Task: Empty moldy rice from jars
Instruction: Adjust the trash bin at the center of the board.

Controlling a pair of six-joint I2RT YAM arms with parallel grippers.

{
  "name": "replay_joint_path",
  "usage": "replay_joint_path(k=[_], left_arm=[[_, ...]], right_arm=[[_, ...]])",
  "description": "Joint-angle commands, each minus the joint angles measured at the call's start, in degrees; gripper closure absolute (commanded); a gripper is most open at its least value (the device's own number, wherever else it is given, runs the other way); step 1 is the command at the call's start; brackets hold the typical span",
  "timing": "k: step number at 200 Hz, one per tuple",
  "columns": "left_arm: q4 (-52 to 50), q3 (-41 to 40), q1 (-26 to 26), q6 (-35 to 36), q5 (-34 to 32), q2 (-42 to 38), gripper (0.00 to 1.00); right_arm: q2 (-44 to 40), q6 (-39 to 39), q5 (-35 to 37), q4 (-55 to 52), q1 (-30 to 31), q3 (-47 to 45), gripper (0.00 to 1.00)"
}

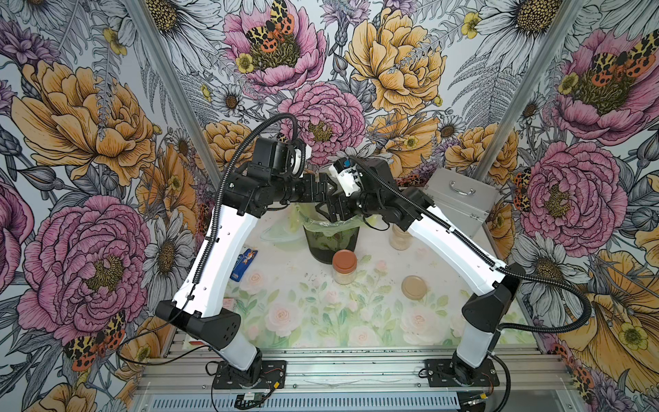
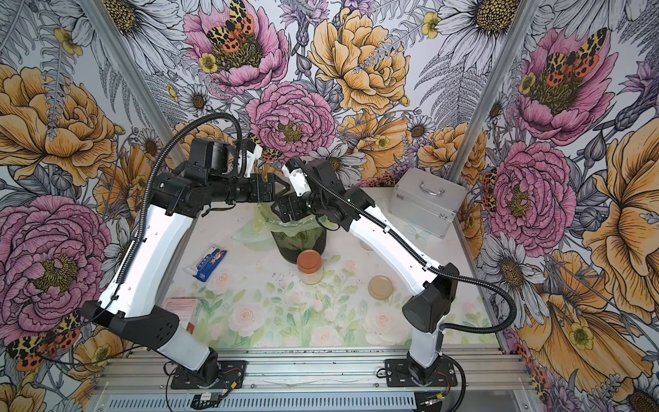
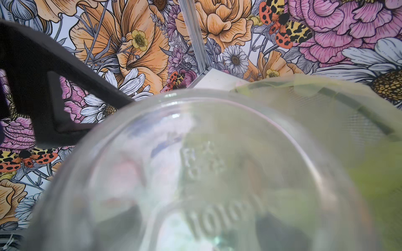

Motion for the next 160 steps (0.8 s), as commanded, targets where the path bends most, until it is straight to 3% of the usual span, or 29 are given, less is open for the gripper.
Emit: replay_joint_path(k=[1, 59, 160], left_arm=[[-3.2, -1.0, 1.2, 0.6, -2.0, 0.5, 0.03], [-1.7, -1.1, -0.8, 0.7, 0.4, 1.4, 0.01], [8.5, -7.7, -1.1, -5.8, 7.8, 2.3, 0.01]], right_arm=[[-5.4, -1.2, 0.5, 7.7, -0.4, 1.6, 1.00], [-4.1, -1.7, -0.4, 7.8, -0.4, 3.0, 1.00], [-4.0, -3.0, -1.2, 7.8, -0.3, 4.2, 1.00]])
